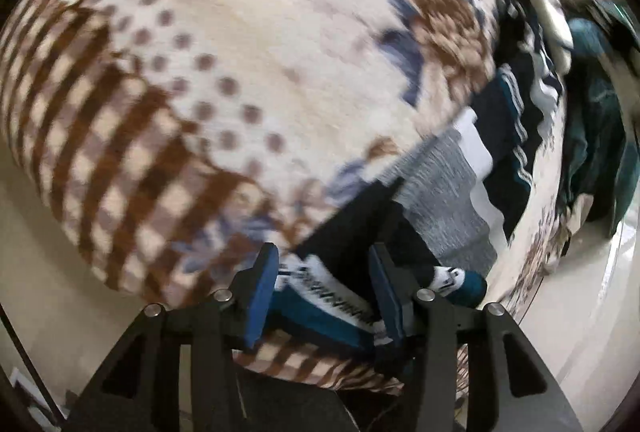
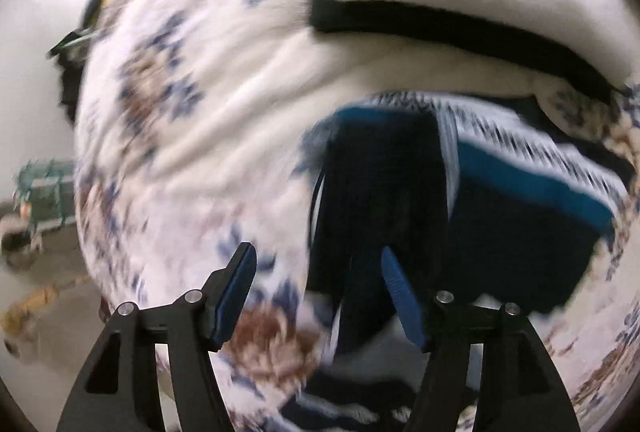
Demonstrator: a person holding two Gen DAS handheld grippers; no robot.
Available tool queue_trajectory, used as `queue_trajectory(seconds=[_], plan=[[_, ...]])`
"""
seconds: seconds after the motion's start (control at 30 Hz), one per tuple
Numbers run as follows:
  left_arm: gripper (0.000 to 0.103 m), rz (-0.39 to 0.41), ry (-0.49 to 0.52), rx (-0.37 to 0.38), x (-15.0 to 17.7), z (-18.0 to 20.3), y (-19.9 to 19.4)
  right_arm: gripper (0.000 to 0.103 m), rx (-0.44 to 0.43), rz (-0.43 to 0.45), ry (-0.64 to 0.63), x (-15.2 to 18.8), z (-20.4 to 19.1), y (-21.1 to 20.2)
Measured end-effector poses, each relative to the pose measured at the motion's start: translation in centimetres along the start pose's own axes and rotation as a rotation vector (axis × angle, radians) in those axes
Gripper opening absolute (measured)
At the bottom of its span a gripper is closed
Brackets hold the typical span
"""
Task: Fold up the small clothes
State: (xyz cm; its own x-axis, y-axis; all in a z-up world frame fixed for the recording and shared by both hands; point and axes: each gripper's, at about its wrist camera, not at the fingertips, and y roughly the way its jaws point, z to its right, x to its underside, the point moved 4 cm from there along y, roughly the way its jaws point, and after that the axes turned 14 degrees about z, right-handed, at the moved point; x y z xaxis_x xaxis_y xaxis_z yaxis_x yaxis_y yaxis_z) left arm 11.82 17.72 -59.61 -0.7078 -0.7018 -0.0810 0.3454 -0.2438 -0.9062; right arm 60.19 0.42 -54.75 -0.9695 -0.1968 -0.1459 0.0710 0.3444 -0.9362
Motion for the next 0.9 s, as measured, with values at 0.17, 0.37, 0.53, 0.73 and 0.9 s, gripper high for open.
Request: queue_trajectory(seconds=[0.17, 0.37, 0.53, 0.73, 0.9], plan=[[0.044, 0.018, -0.039, 0.054, -1.7, 2.4, -0.2, 0.067, 0.017, -0.052, -0.039, 10.7, 1.5, -4.3], [0.044, -0.024, -0.004, 0.011, -1.2, 5.6, 2.5, 0.067, -0.021, -0.214, 0.023, 27.7, 3.8, -2.9], [0.044, -0.068, 0.203, -0.133, 0.6, 7.5, 5.2, 0.067, 0.047, -0.153, 0.117, 34.4, 7.7, -2.1], [0.046, -0.075, 0.331, -0.292, 5.2, 1.3, 1.3, 0.067, 0.059, -0.162, 0.239, 41.1, 12.6, -4.5], [0.044, -0.041, 0.229, -0.265, 5.2, -1.1, -1.9, 0.067, 0.036, -0.167, 0.281, 44.0, 14.4, -5.6]])
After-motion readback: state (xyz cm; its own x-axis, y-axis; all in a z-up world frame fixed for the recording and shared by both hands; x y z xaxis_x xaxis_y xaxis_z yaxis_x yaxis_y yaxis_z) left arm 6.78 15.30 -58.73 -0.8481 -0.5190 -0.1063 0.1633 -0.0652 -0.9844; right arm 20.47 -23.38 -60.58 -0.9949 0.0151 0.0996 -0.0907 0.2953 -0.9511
